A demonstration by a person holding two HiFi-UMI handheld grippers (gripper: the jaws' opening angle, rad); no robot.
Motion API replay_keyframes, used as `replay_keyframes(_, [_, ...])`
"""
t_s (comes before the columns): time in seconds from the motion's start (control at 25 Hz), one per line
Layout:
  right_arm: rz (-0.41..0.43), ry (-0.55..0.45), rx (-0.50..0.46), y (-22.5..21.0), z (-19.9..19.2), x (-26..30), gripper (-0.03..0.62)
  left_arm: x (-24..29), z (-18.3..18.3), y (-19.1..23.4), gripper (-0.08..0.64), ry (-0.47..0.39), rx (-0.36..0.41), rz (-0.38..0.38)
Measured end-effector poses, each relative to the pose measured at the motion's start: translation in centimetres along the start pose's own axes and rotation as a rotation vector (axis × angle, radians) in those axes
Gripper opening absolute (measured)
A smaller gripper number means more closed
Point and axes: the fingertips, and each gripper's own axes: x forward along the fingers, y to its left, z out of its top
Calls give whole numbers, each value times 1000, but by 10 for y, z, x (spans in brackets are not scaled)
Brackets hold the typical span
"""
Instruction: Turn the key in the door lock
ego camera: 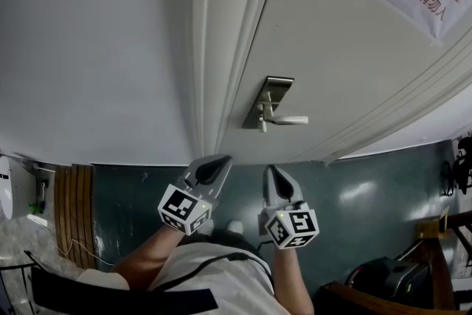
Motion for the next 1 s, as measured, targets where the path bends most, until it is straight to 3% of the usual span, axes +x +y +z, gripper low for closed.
replay_keyframes(0.12, [36,-5,12,-1,2,9,8,3,3,2,5,-5,8,22])
replay_keyframes(0.32, [106,-24,125,-12,4,26,9,10,8,3,5,-10,19,64])
replay_keyframes(0.84, [167,-18,323,-58,-10,78,11,52,-12,8,6,19,18,143])
replay_keyframes(1.0, [186,-2,407,-66,-27,93,50,61,-20,7,5,26,6,156])
